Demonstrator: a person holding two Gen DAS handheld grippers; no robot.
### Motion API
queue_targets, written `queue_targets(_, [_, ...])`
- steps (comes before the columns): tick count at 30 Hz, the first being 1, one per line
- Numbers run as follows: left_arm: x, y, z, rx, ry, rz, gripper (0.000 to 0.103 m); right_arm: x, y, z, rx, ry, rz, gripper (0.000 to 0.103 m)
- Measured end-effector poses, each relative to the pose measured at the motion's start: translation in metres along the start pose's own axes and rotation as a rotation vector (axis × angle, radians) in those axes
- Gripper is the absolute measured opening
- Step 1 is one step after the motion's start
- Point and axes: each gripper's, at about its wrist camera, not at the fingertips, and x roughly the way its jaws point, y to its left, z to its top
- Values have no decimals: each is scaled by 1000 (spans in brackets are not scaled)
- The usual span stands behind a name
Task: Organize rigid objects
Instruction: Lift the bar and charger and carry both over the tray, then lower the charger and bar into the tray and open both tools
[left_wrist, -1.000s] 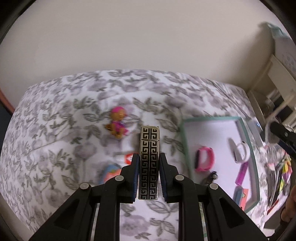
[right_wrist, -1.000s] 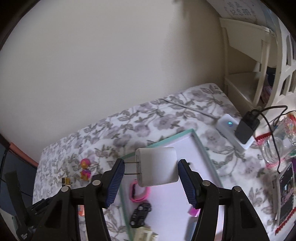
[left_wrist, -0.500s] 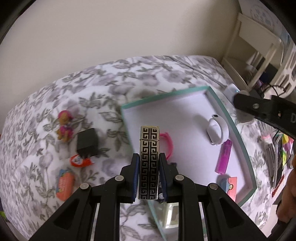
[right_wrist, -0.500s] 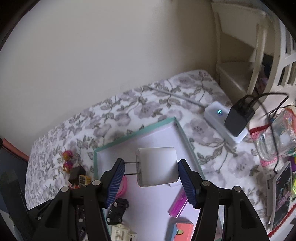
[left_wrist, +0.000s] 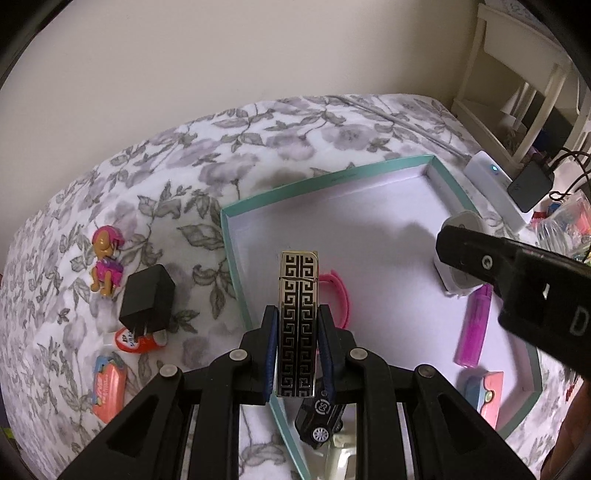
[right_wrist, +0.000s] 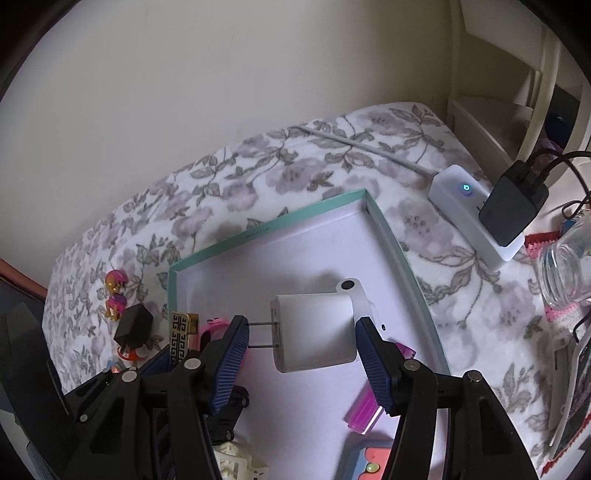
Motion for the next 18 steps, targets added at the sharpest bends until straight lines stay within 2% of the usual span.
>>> queue_targets(9, [17, 1, -1, -17, 17, -1, 22, 9, -2, -1, 6, 18, -8, 63])
queue_targets(18, [17, 1, 0, -20, 9, -1, 21, 16, 2, -3, -9, 38, -17, 63])
